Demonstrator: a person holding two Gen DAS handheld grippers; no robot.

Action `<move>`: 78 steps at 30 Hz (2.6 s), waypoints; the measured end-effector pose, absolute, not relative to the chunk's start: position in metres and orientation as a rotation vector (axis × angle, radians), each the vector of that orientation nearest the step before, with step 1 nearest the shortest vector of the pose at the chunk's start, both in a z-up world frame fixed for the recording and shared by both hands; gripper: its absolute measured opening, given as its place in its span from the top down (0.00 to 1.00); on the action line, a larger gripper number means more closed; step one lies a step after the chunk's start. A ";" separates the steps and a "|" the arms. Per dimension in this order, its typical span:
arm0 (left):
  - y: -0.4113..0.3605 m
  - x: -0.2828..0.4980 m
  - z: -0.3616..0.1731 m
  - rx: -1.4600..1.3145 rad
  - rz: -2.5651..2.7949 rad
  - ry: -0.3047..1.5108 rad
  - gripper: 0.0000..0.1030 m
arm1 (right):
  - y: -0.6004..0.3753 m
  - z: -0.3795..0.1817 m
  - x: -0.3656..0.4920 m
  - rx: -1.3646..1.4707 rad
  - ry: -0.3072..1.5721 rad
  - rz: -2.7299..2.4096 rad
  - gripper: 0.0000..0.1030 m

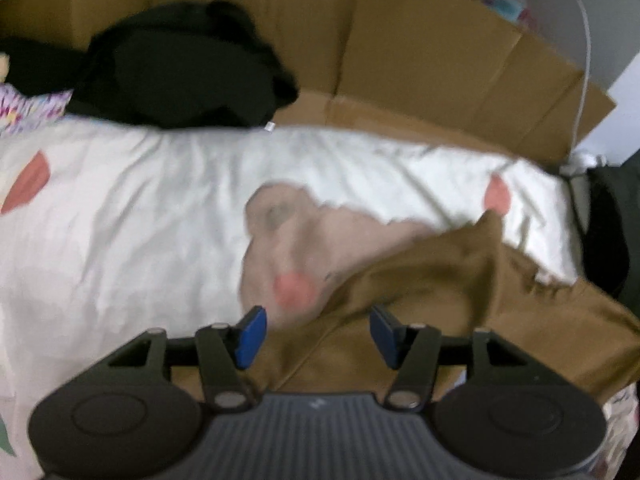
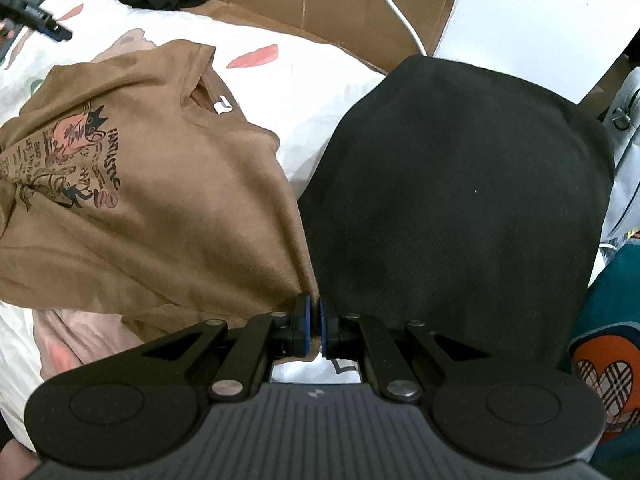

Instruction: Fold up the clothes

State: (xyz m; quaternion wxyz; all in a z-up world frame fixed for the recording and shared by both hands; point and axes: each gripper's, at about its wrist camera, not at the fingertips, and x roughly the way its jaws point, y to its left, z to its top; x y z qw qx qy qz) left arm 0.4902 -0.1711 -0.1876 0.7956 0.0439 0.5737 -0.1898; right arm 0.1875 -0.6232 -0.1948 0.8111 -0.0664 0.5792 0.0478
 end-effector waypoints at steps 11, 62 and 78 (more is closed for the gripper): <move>-0.184 0.493 -0.231 0.067 -0.433 1.246 0.31 | -0.626 -0.203 0.186 -0.125 1.276 0.097 0.95; -0.251 0.437 -0.229 0.078 -0.743 1.285 0.97 | -0.631 -0.199 0.190 -0.137 1.271 0.131 0.95; -0.272 0.380 -0.243 0.136 -0.846 1.324 0.96 | -0.631 -0.198 0.191 -0.138 1.264 0.136 0.95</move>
